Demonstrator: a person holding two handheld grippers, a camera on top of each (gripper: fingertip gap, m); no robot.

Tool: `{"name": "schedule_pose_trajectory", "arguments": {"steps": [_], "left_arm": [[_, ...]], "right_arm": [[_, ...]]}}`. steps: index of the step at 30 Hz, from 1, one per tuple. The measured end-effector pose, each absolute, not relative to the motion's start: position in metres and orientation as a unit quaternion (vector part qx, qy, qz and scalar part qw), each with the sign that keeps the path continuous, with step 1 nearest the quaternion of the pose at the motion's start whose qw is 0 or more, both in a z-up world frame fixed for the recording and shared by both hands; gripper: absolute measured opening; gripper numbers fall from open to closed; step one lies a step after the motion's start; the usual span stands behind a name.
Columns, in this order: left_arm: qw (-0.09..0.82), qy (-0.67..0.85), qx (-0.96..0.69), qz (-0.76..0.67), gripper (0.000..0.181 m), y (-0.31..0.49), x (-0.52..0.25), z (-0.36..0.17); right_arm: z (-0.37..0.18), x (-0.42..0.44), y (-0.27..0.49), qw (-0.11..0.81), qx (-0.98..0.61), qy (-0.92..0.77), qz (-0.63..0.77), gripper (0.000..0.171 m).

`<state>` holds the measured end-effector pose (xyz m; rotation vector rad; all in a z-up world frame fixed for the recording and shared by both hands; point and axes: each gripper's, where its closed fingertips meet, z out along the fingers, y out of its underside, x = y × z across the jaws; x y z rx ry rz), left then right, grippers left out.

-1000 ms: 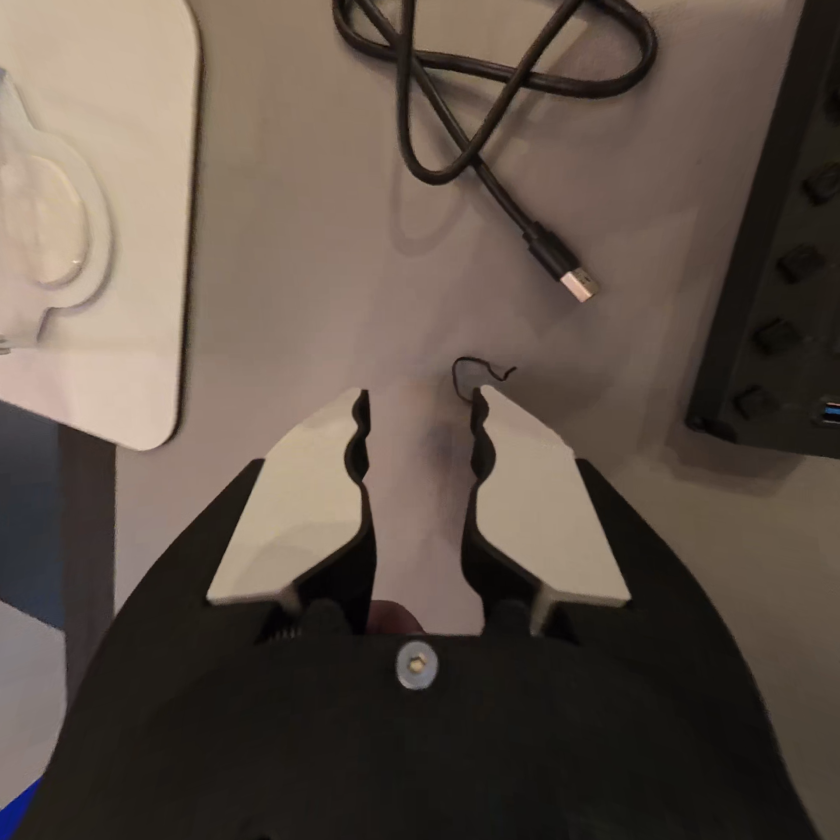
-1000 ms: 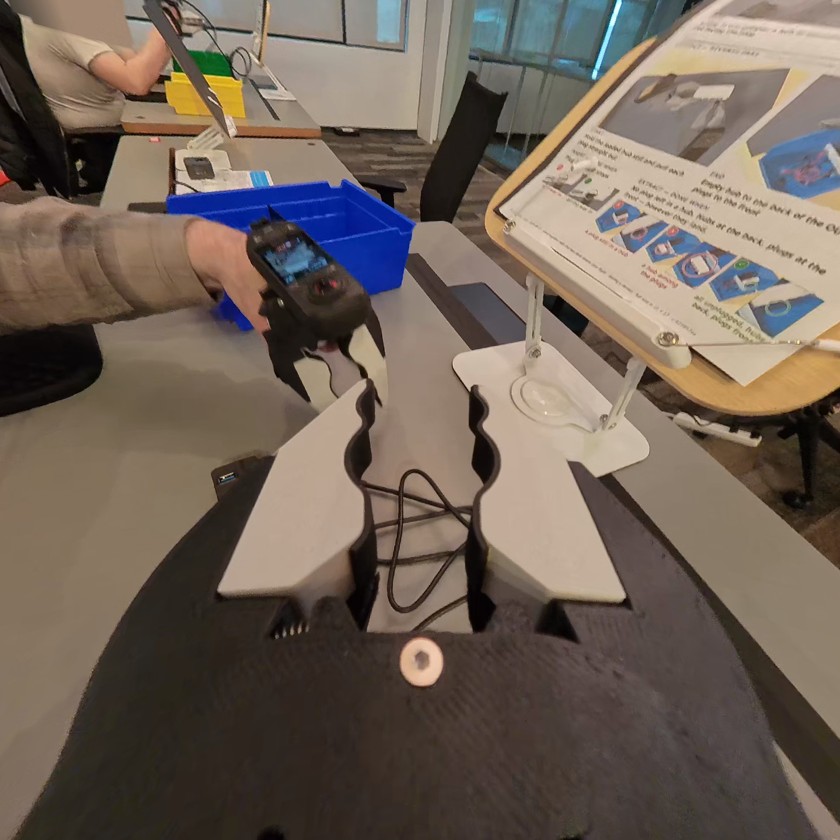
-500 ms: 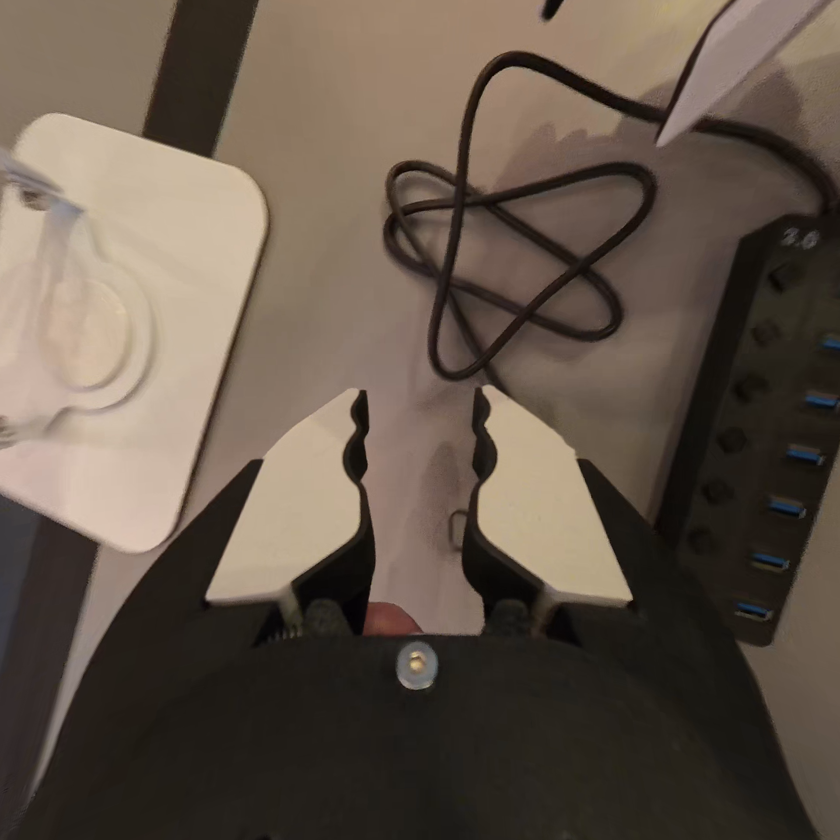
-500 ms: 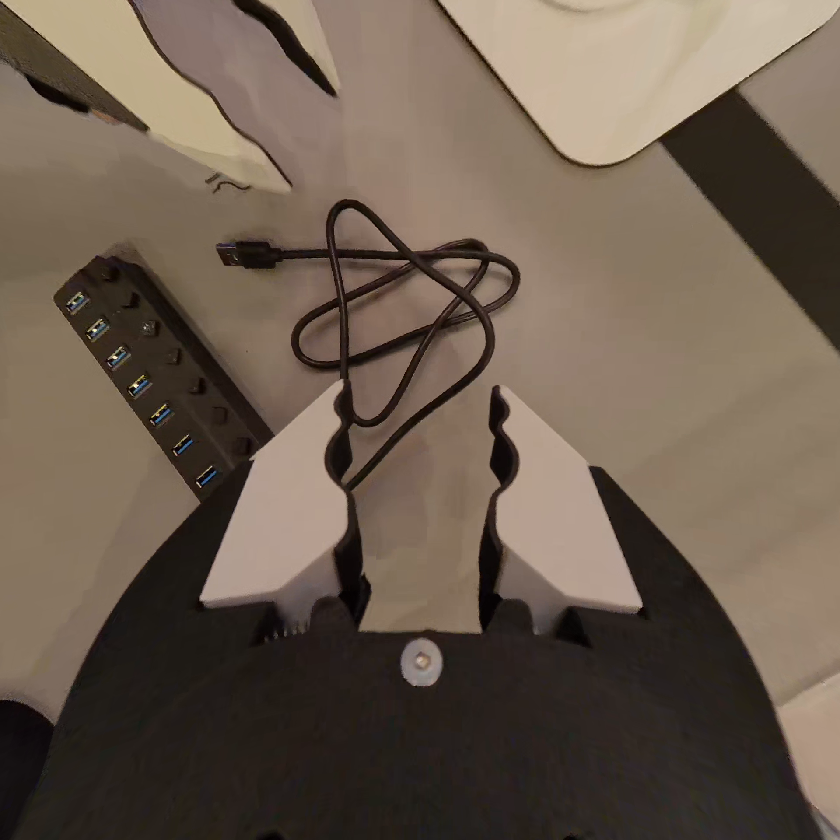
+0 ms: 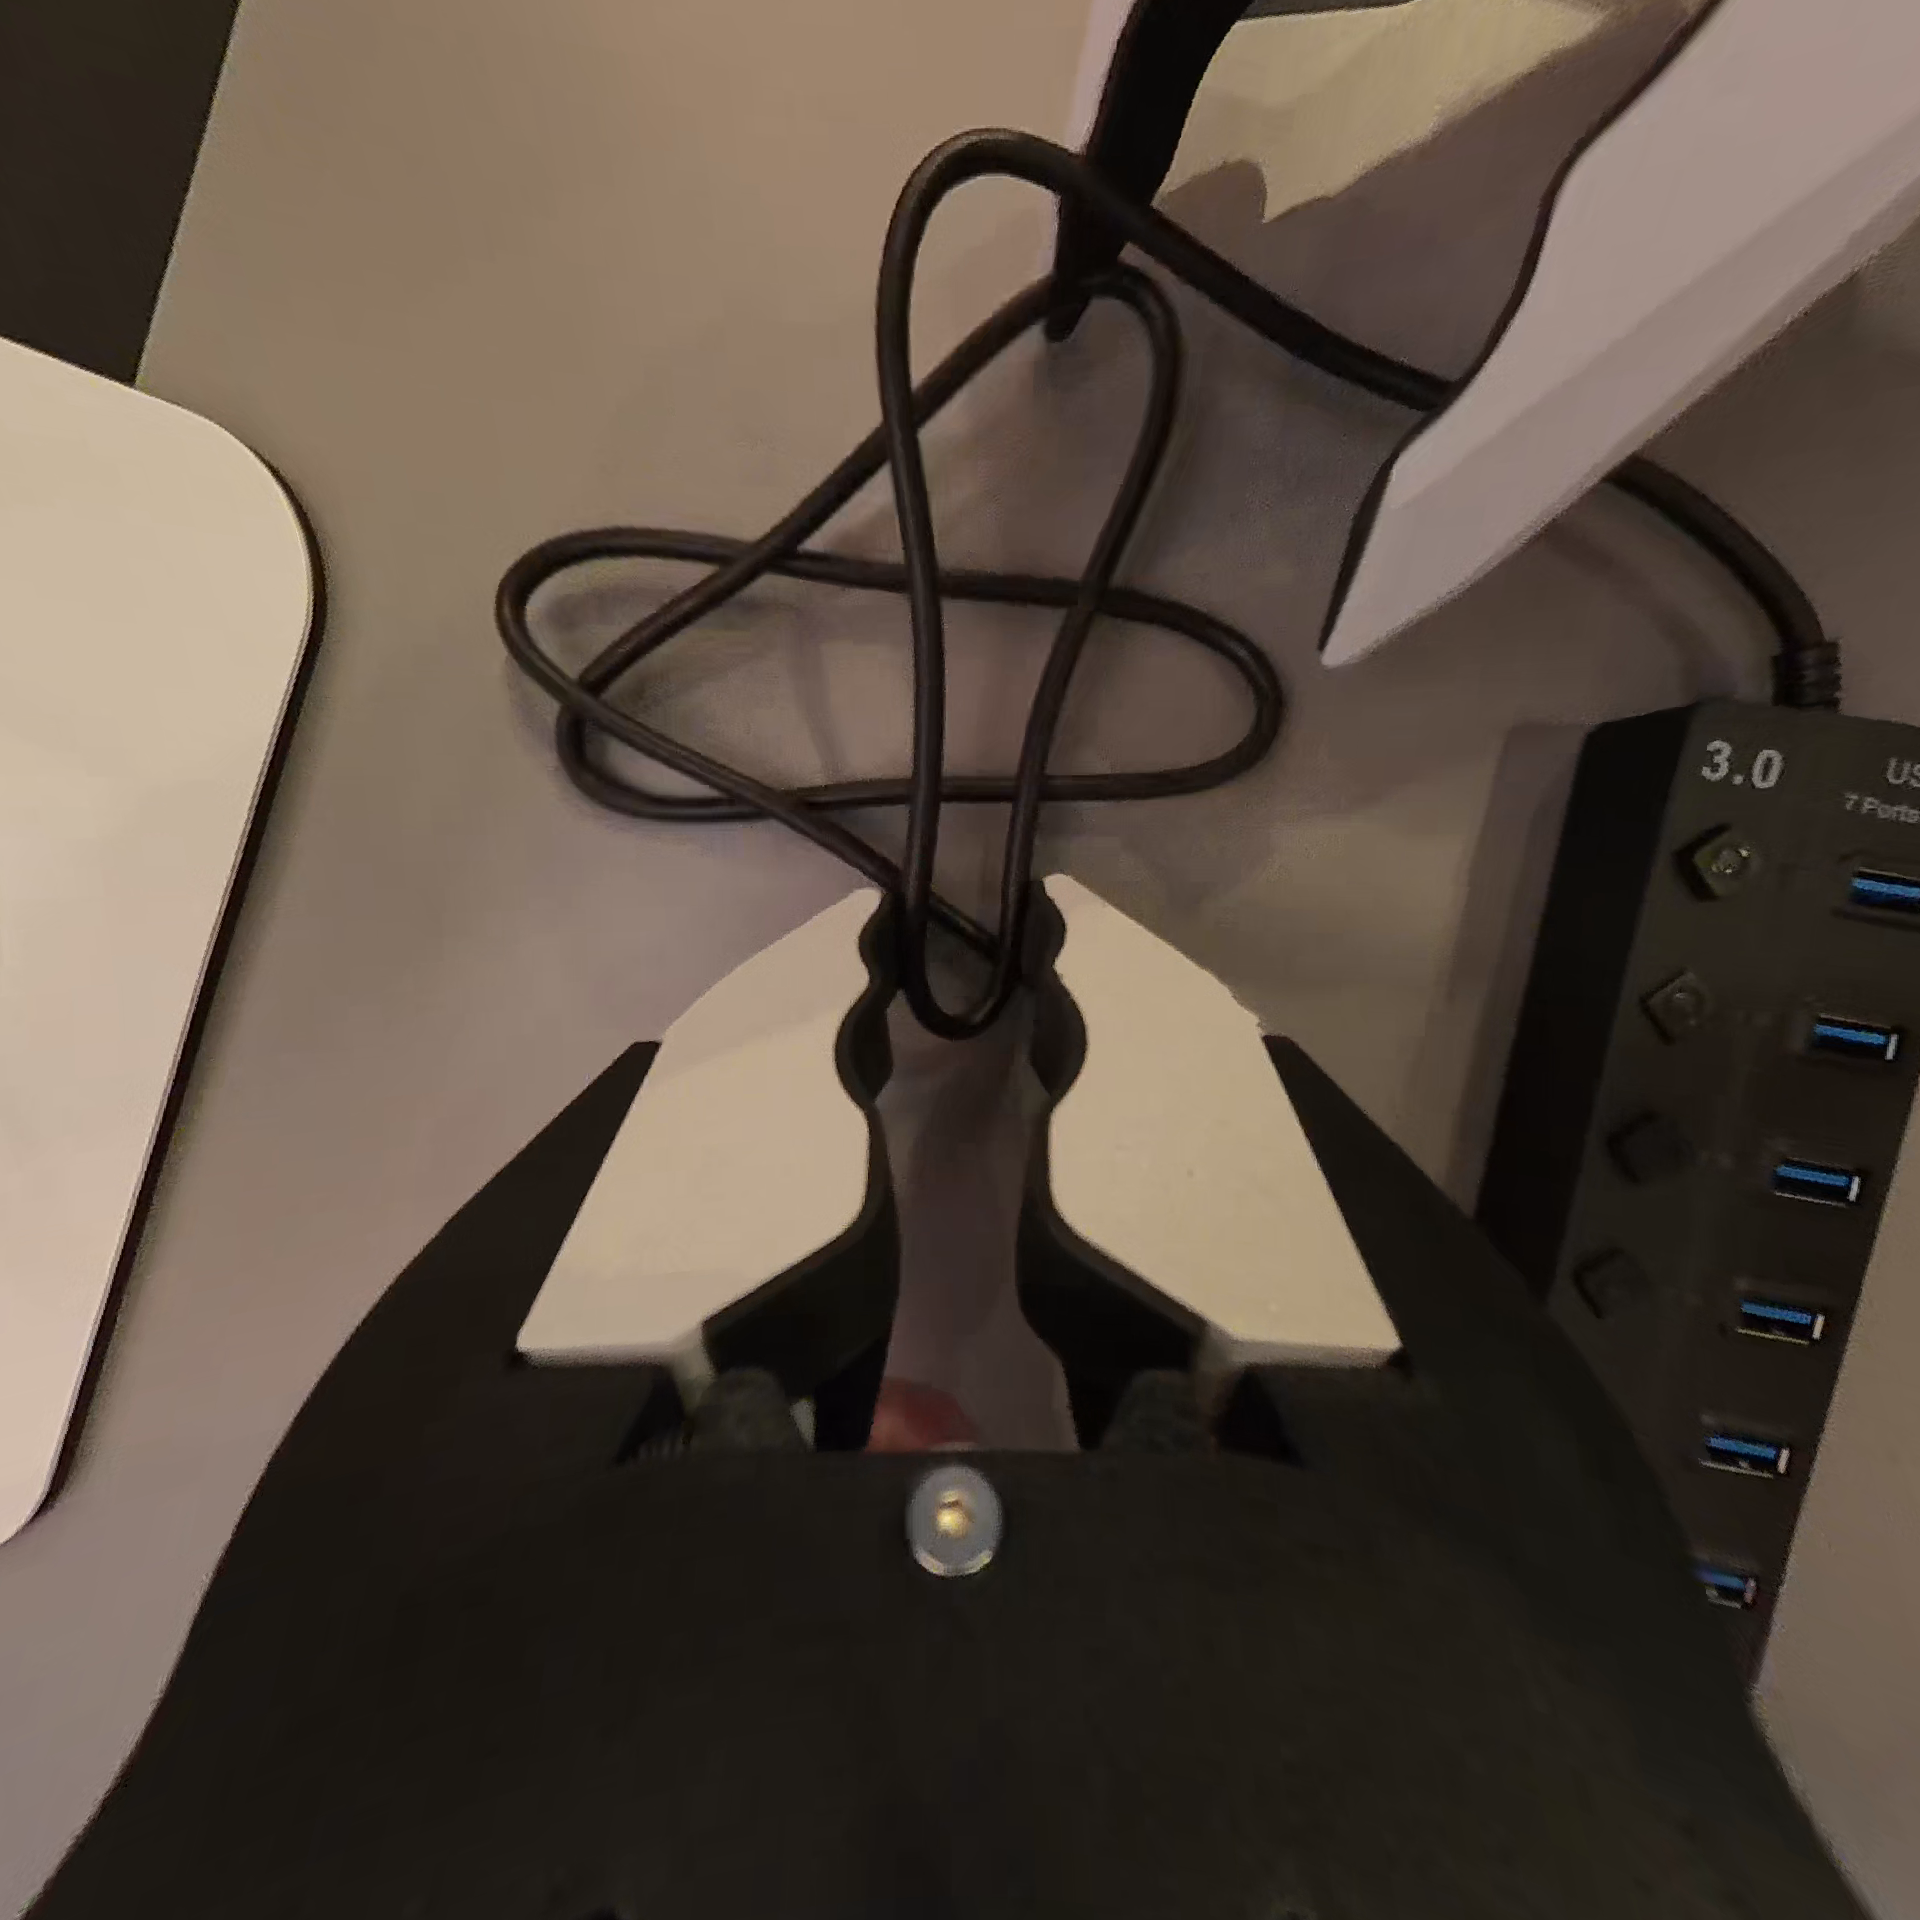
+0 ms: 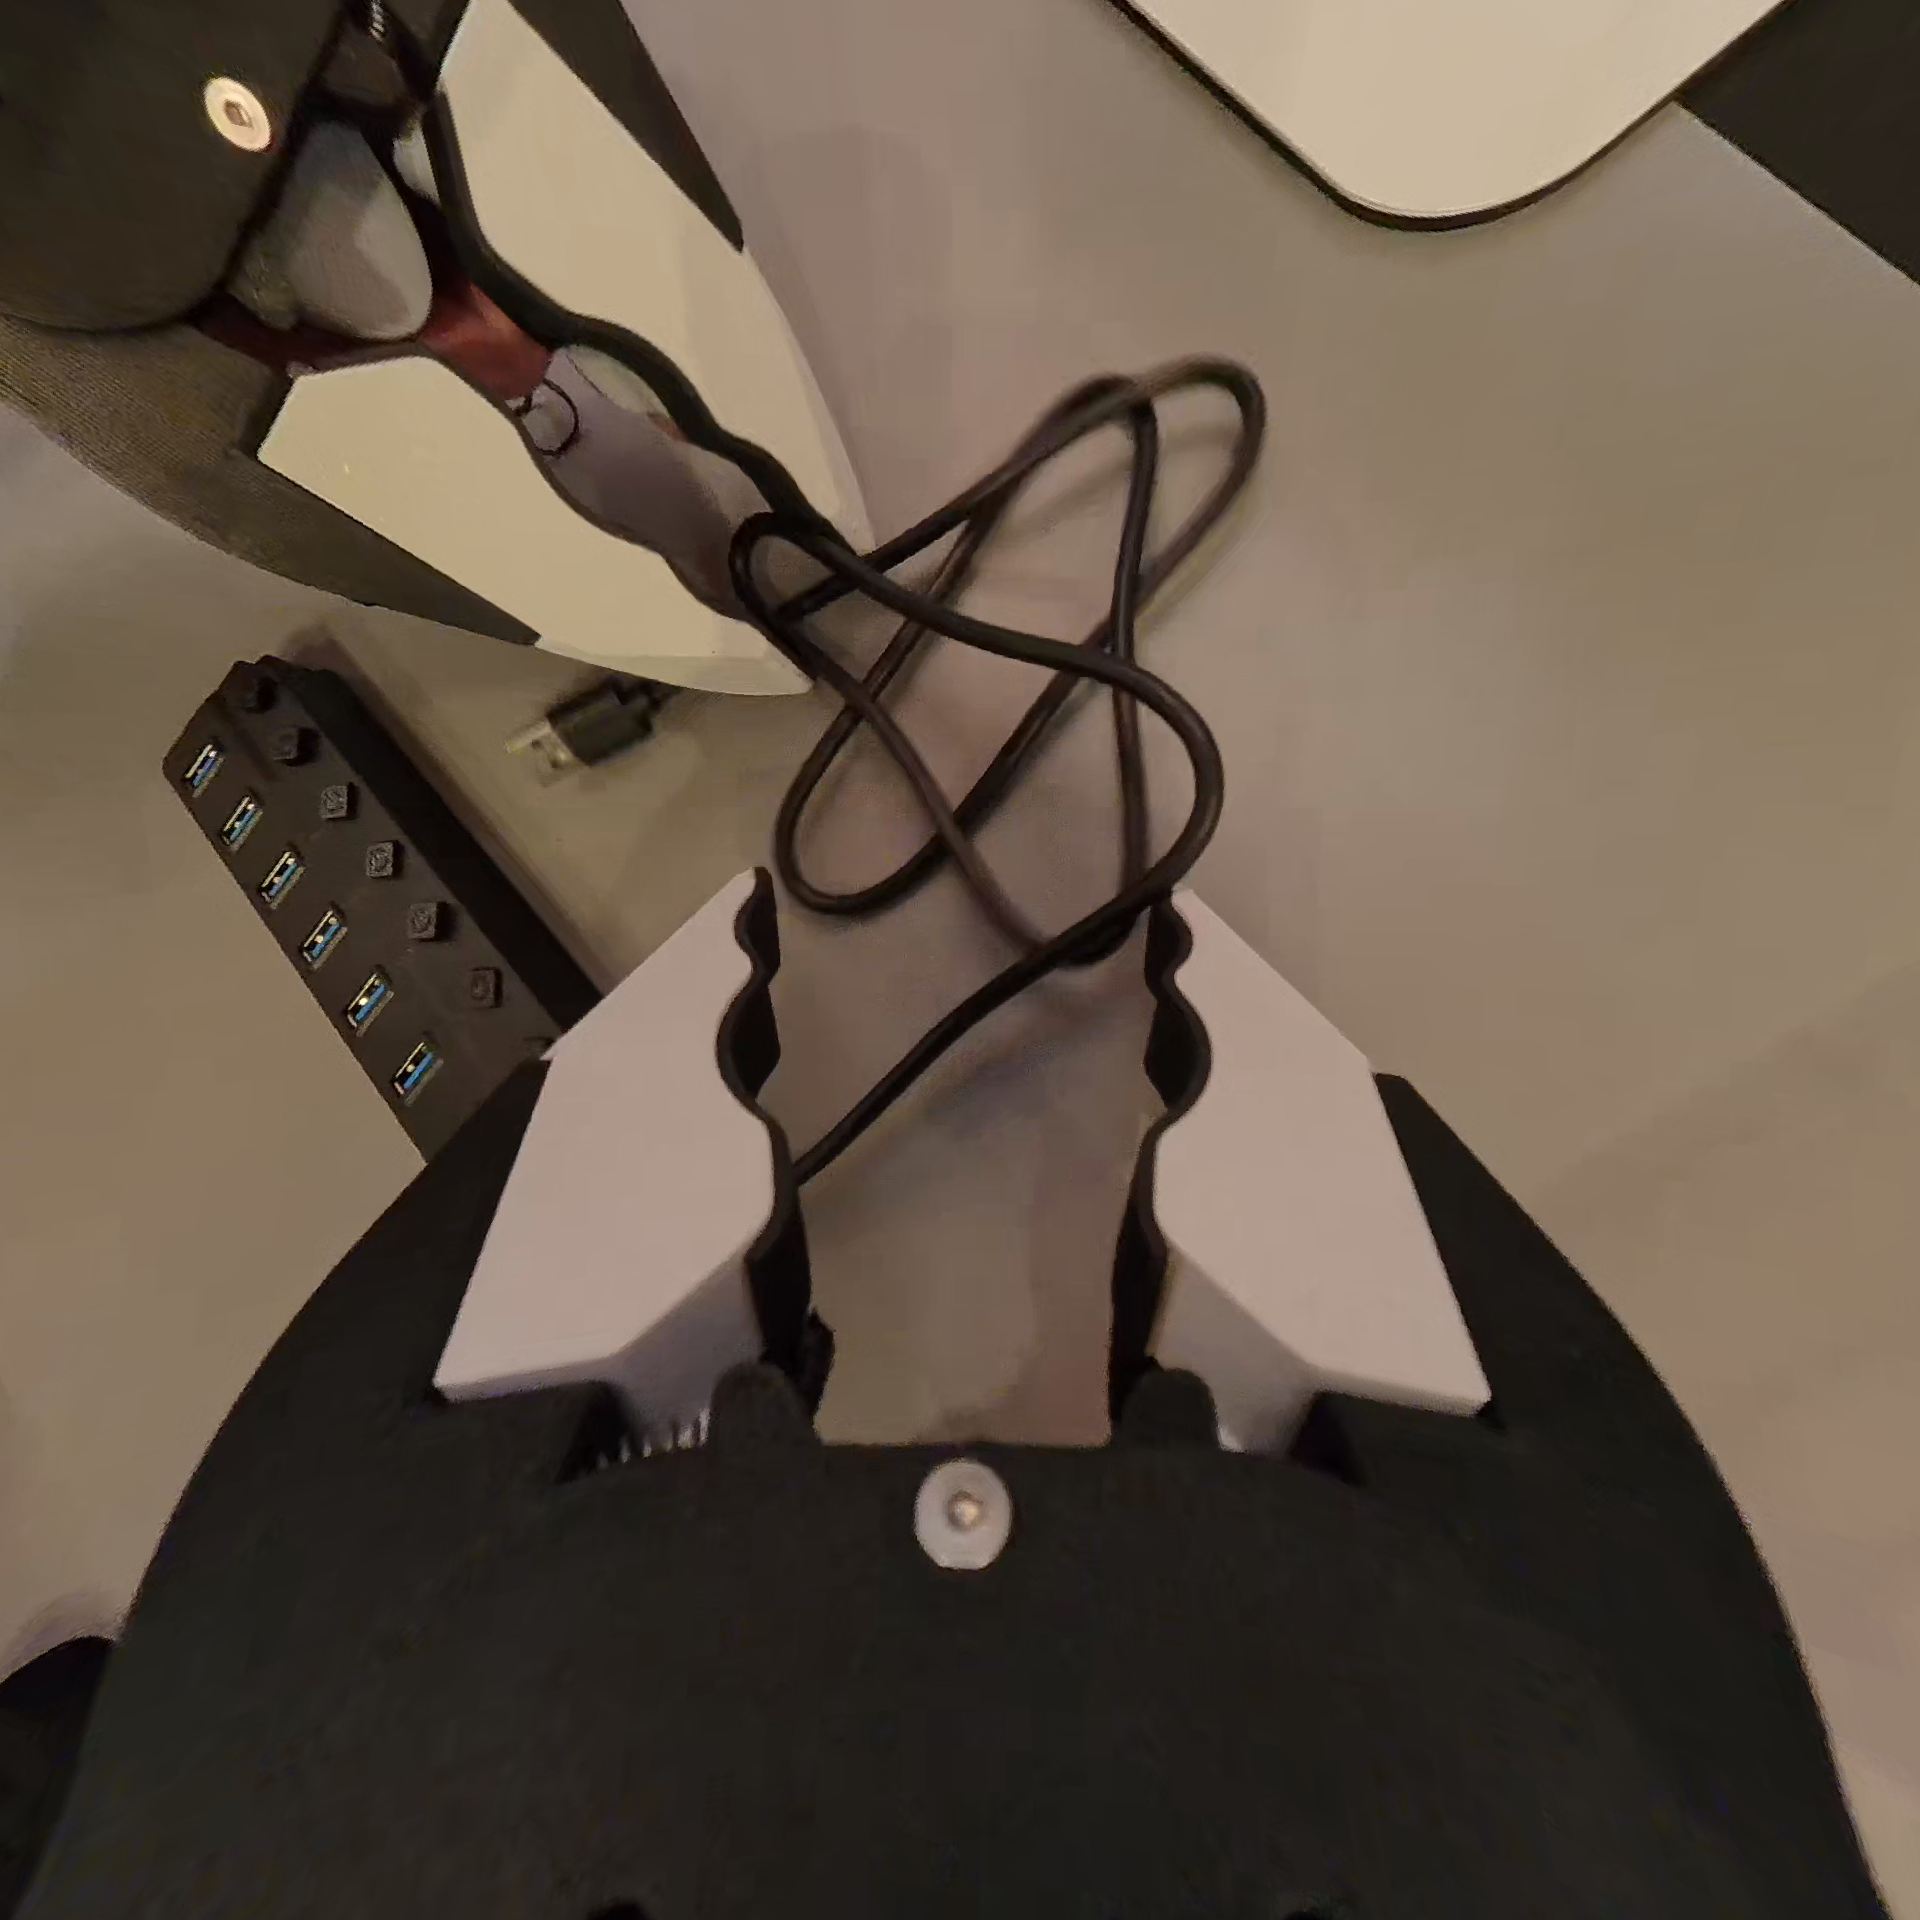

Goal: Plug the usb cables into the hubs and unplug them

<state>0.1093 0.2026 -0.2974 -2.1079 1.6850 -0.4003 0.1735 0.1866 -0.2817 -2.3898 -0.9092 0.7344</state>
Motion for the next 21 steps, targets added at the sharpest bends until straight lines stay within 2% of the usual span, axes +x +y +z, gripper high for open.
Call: {"name": "schedule_pose_trajectory", "arguments": {"steps": [6,10,14,17,21], "left_arm": [[0.259,0.614,-0.734,-0.133,0.006,0.201,0.114,-0.292],[0.314,0.645,-0.691,-0.096,0.005,0.197,0.119,-0.279],[0.385,0.668,-0.633,-0.069,0.004,0.193,0.126,-0.258],[0.420,0.675,-0.604,-0.049,0.004,0.192,0.124,-0.243],[0.401,0.700,-0.590,-0.033,0.004,0.187,0.118,-0.232]], "right_arm": [[-0.259,0.178,0.189,0.274,-0.856,-0.335,0.283,0.067],[-0.238,0.186,0.193,0.309,-0.845,-0.339,0.274,0.070],[-0.215,0.189,0.187,0.337,-0.819,-0.350,0.305,0.082],[-0.195,0.191,0.179,0.380,-0.779,-0.399,0.299,0.101],[-0.167,0.193,0.174,0.447,-0.719,-0.517,0.122,0.113]]}}
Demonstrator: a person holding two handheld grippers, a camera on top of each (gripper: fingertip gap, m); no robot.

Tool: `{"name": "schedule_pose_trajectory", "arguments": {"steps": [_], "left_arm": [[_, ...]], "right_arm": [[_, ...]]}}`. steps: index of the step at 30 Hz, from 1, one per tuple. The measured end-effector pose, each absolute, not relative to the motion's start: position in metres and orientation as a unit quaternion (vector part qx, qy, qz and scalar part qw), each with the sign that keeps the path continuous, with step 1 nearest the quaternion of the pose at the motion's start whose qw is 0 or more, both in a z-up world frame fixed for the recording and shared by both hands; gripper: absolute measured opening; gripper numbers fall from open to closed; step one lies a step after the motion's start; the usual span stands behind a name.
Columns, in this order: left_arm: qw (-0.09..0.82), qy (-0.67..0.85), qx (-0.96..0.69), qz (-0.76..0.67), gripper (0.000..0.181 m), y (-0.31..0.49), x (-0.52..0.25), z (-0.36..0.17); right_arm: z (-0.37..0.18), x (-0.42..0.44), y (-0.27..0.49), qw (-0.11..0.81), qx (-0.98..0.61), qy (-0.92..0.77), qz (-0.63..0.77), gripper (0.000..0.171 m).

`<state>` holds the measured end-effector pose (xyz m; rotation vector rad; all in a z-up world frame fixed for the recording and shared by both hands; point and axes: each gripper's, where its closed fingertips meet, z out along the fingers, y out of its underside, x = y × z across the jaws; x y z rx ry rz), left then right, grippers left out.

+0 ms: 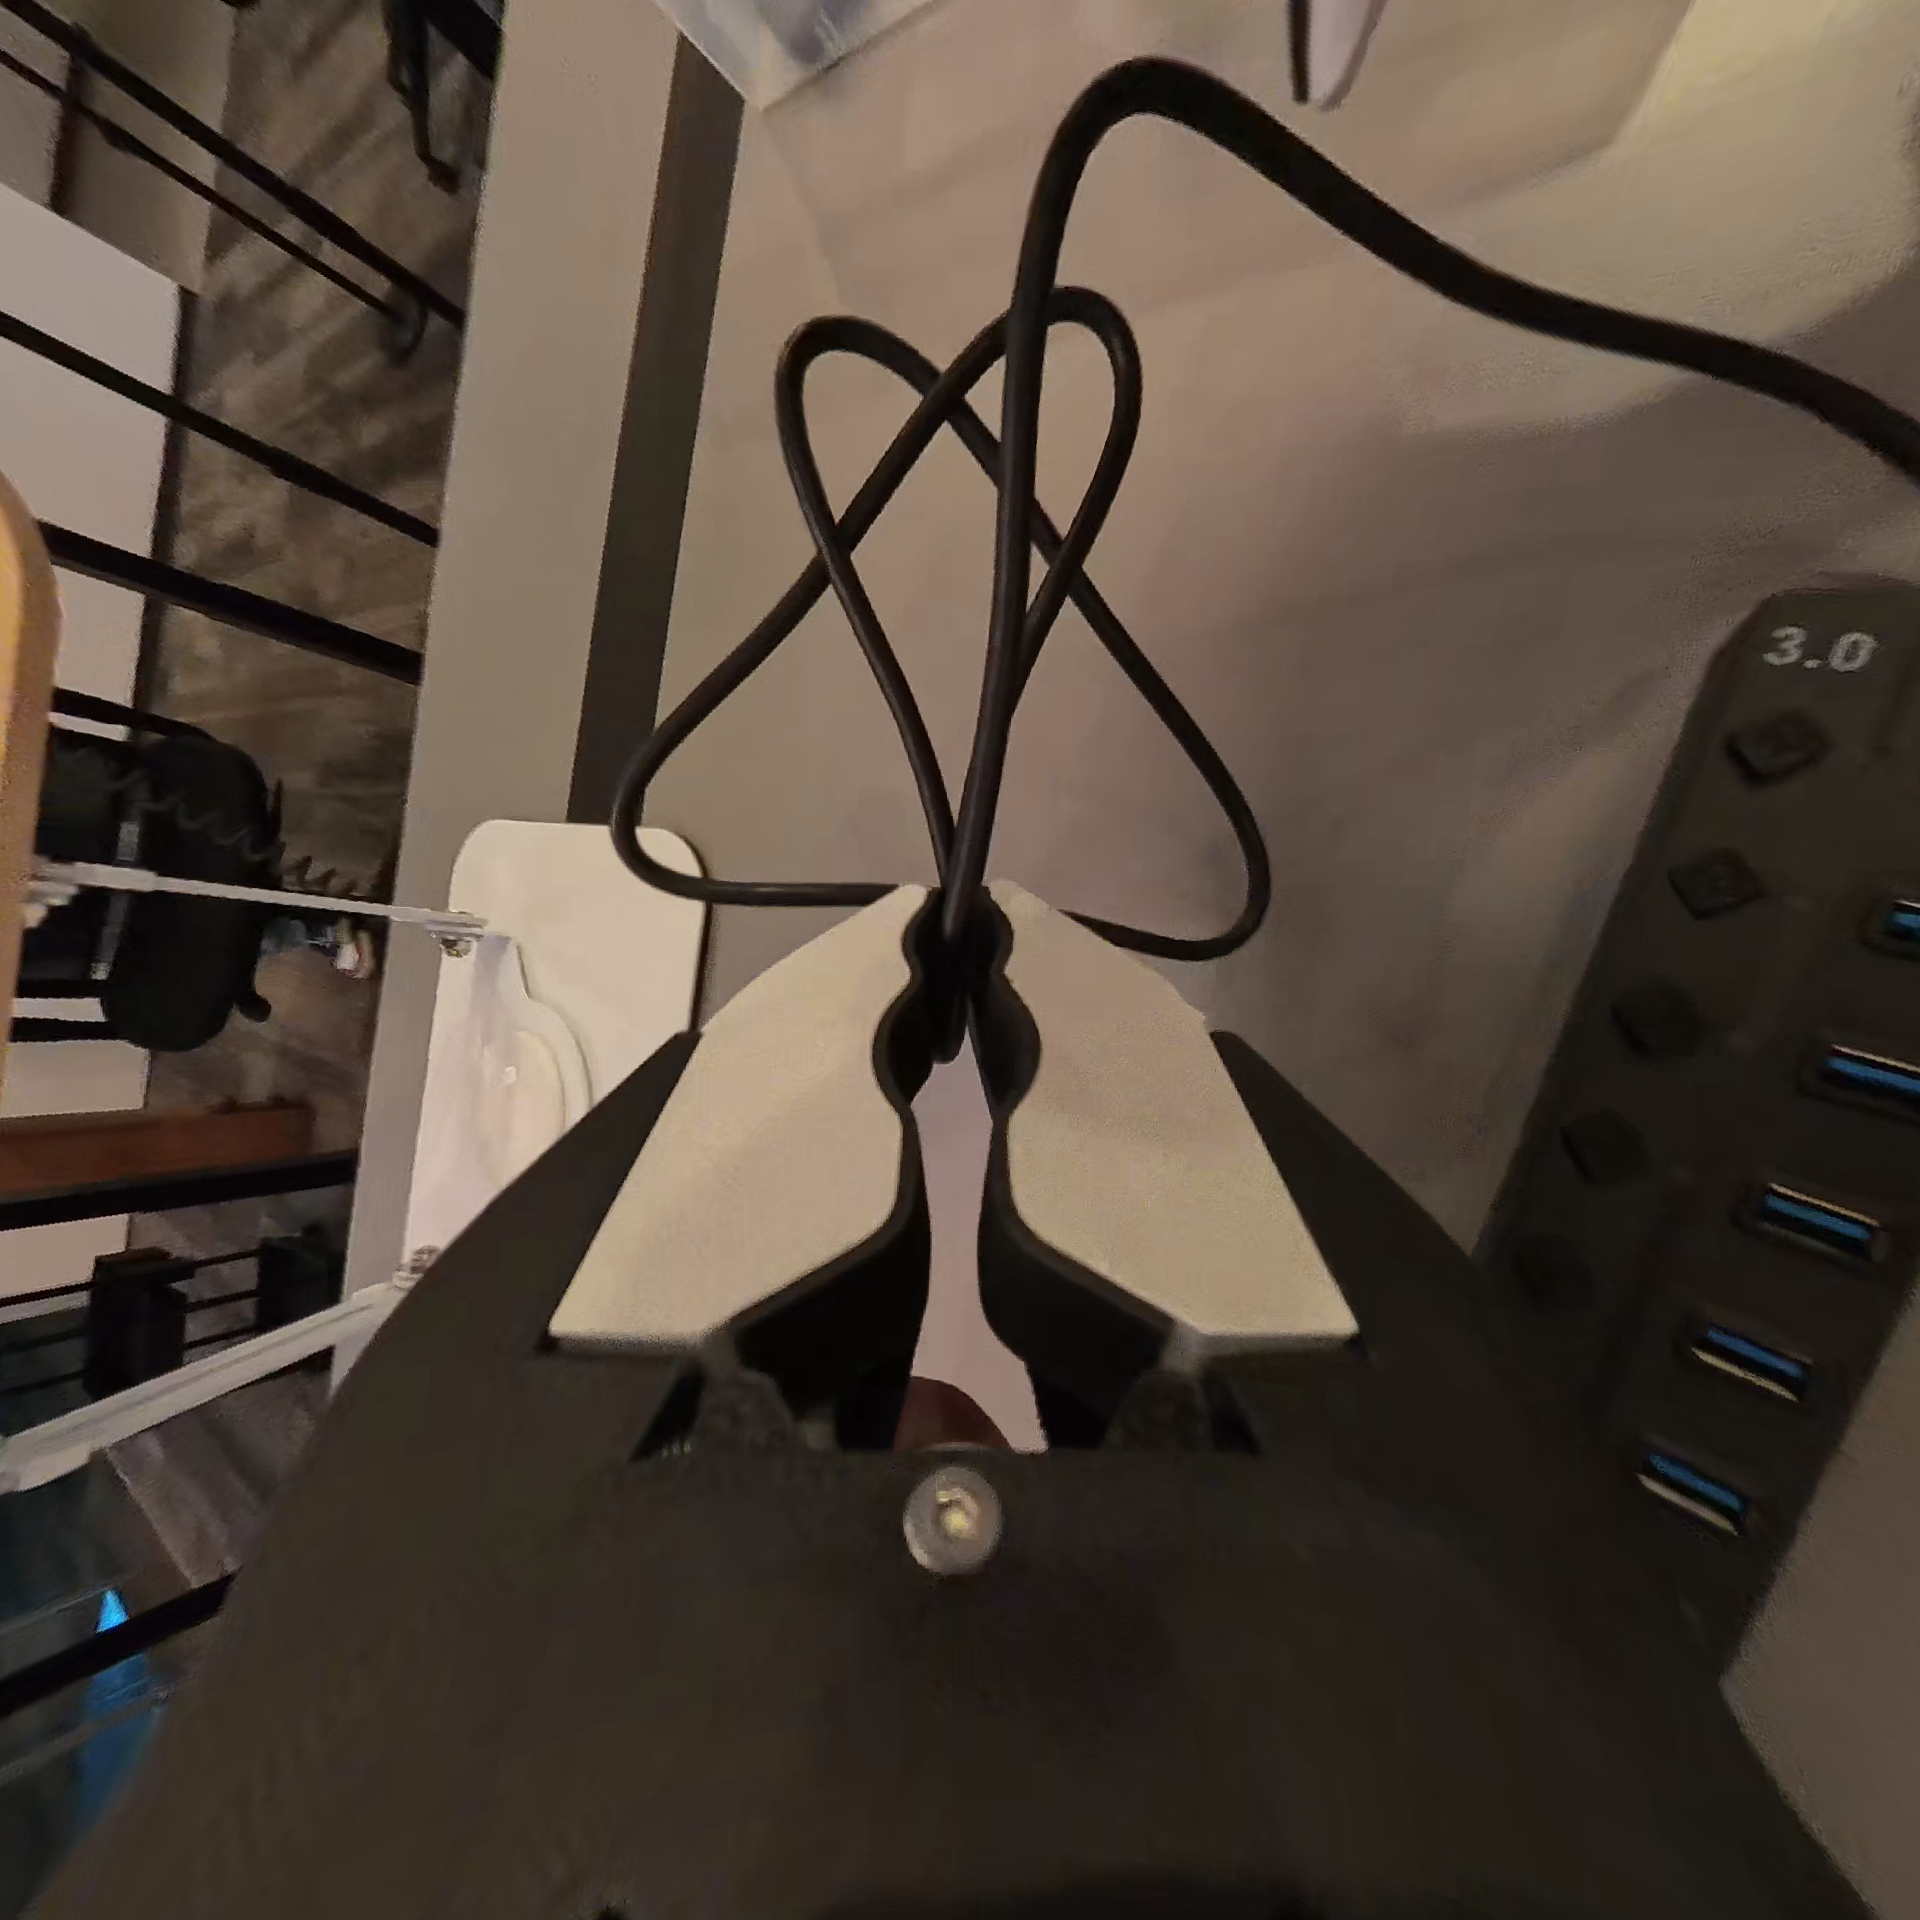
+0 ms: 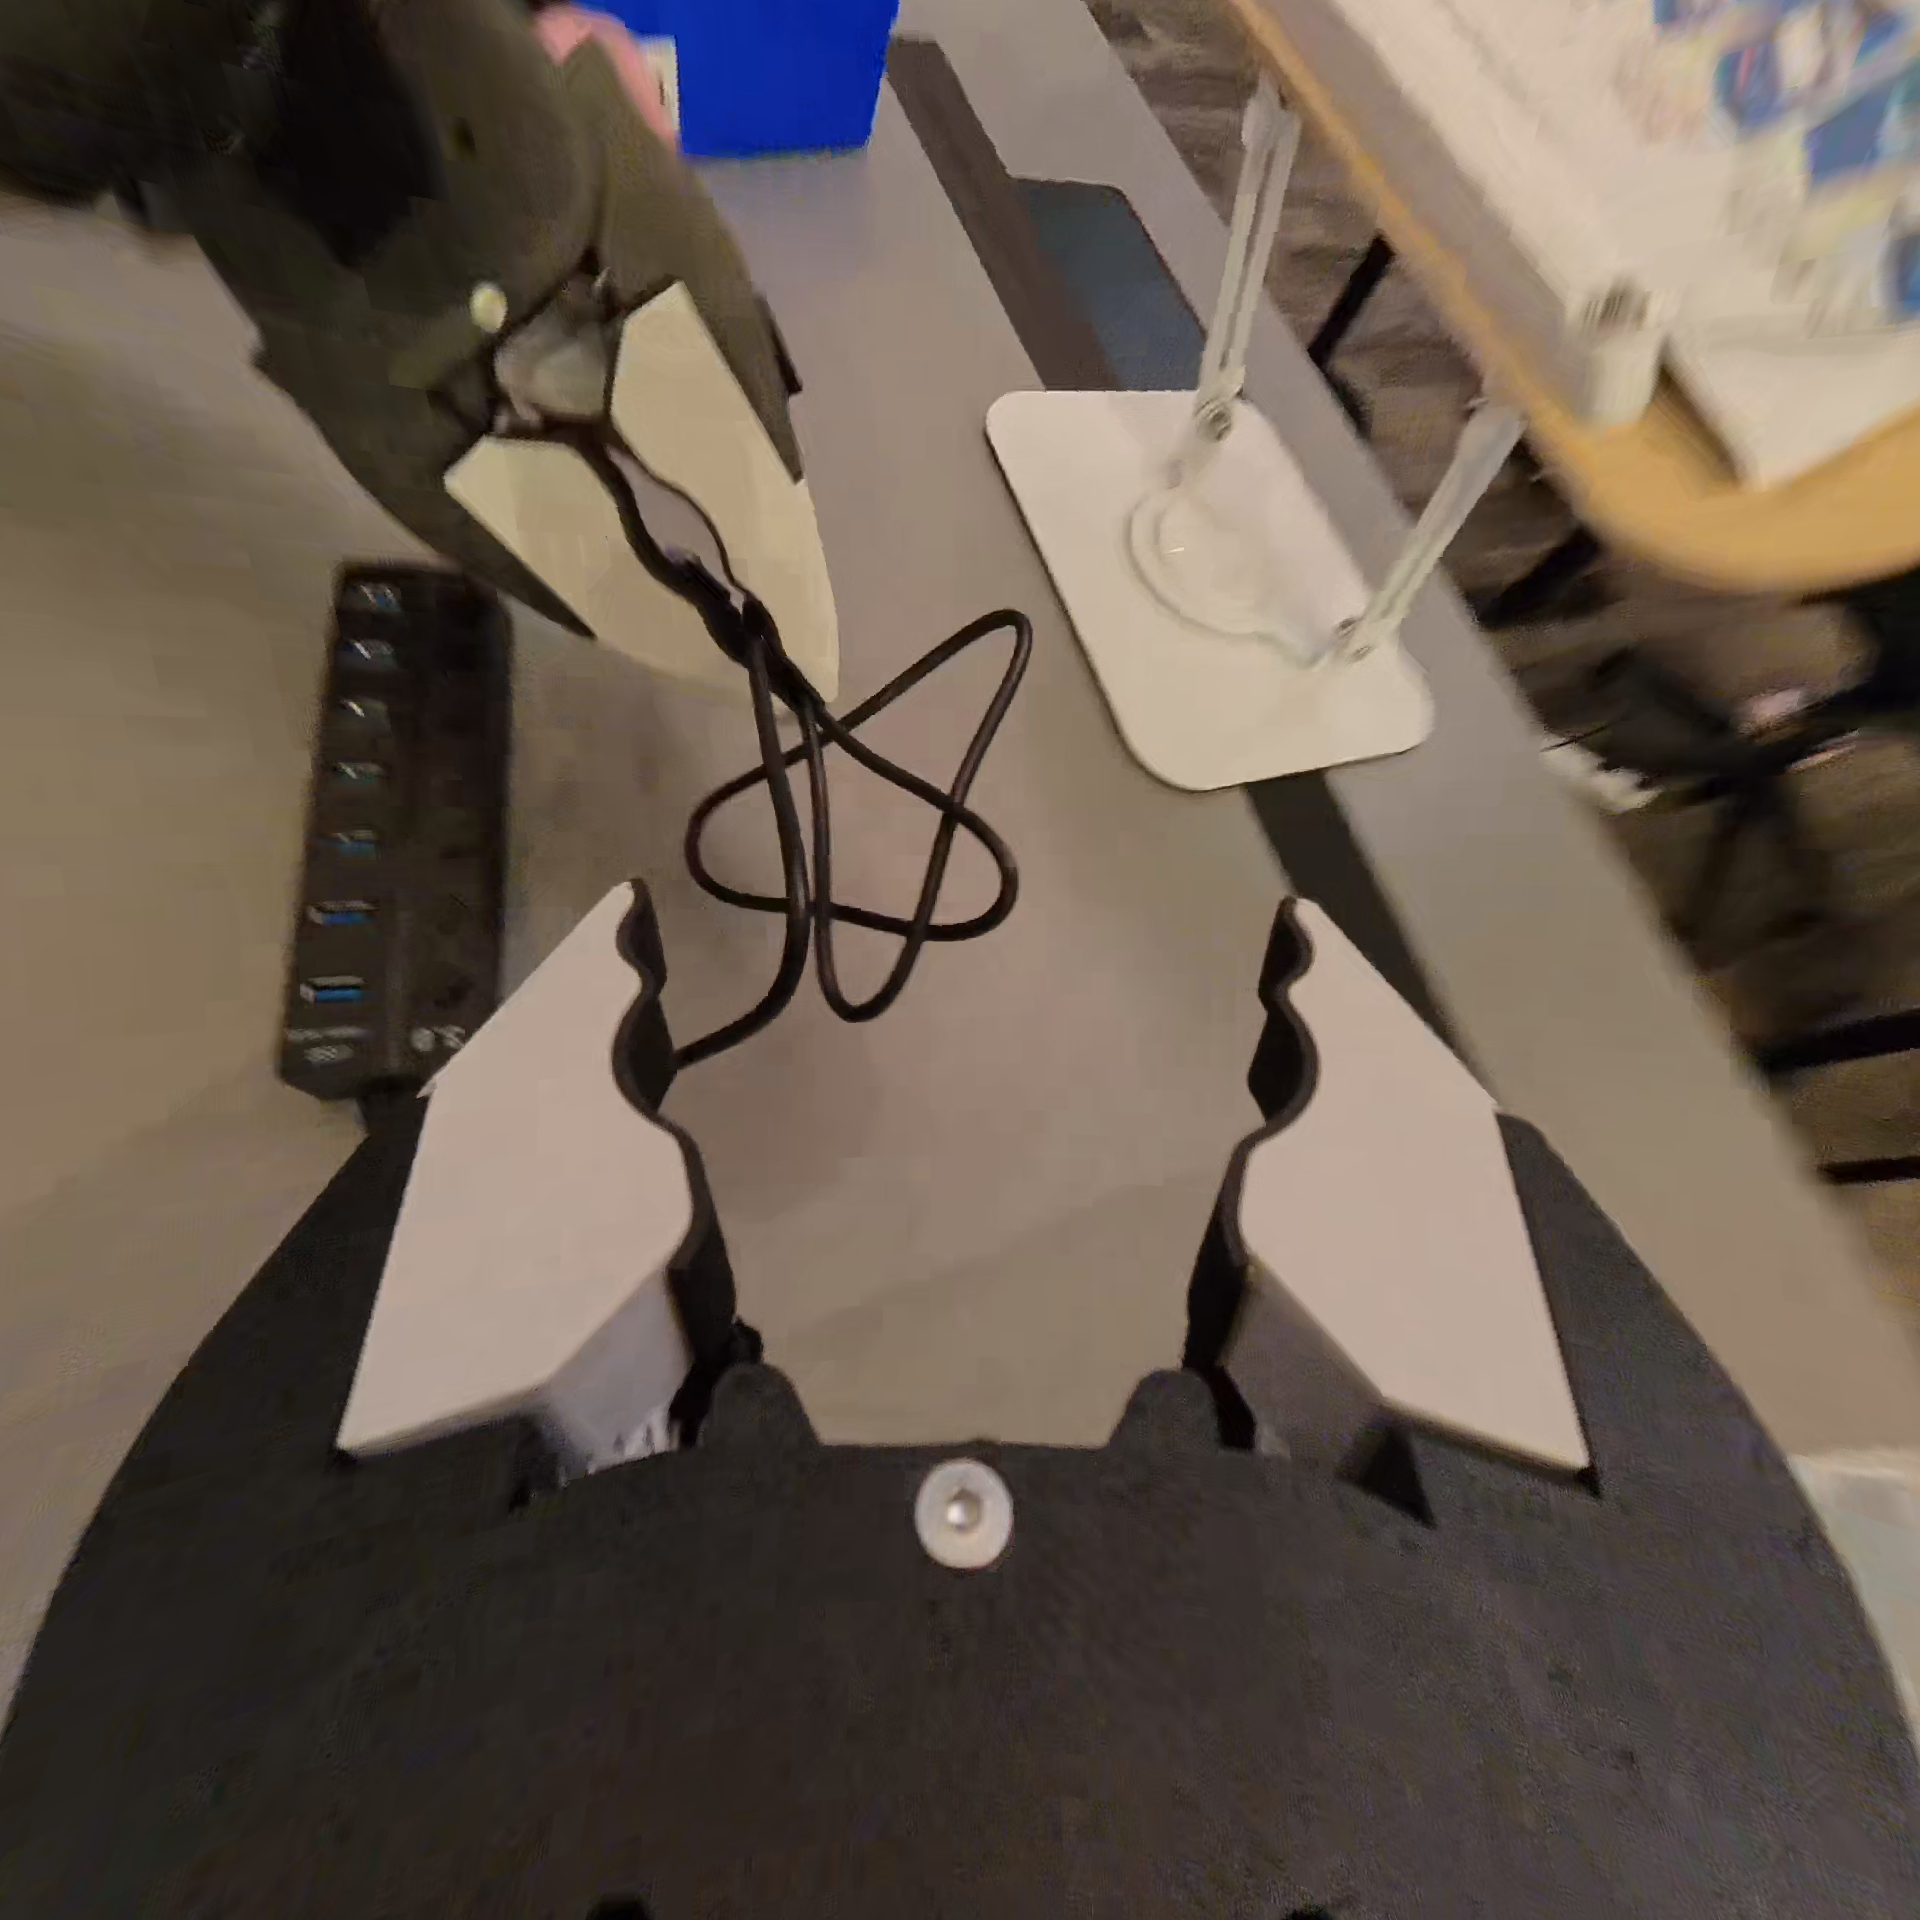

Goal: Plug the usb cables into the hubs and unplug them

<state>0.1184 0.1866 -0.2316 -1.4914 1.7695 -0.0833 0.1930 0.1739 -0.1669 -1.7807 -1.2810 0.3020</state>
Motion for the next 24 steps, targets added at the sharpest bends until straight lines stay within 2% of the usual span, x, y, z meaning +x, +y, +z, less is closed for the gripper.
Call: {"name": "schedule_pose_trajectory", "arguments": {"steps": [3,6,10,12,16,20,22,24], "left_arm": [[0.361,0.726,-0.584,-0.046,0.005,0.182,0.117,-0.222],[0.335,0.740,-0.582,-0.036,0.005,0.188,0.115,-0.212],[0.311,0.760,-0.570,-0.038,0.004,0.182,0.115,-0.200],[0.304,0.769,-0.561,-0.039,0.004,0.175,0.118,-0.196],[0.304,0.770,-0.560,-0.028,0.004,0.175,0.123,-0.188],[0.323,0.763,-0.560,-0.024,0.004,0.181,0.127,-0.182],[0.343,0.750,-0.565,-0.029,0.007,0.183,0.130,-0.176],[0.362,0.743,-0.562,-0.037,0.008,0.182,0.131,-0.170]], "right_arm": [[-0.157,0.173,0.165,0.450,-0.668,-0.592,0.015,0.113],[-0.177,0.160,0.165,0.410,-0.666,-0.622,-0.024,0.123],[-0.207,0.162,0.179,0.378,-0.679,-0.626,-0.059,0.122],[-0.219,0.163,0.187,0.372,-0.683,-0.625,-0.066,0.109],[-0.224,0.160,0.194,0.388,-0.685,-0.615,-0.048,0.050],[-0.215,0.161,0.195,0.409,-0.686,-0.601,-0.036,0.012],[-0.211,0.160,0.196,0.420,-0.691,-0.588,-0.014,0.000],[-0.207,0.159,0.196,0.432,-0.694,-0.576,0.010,0.000]]}}
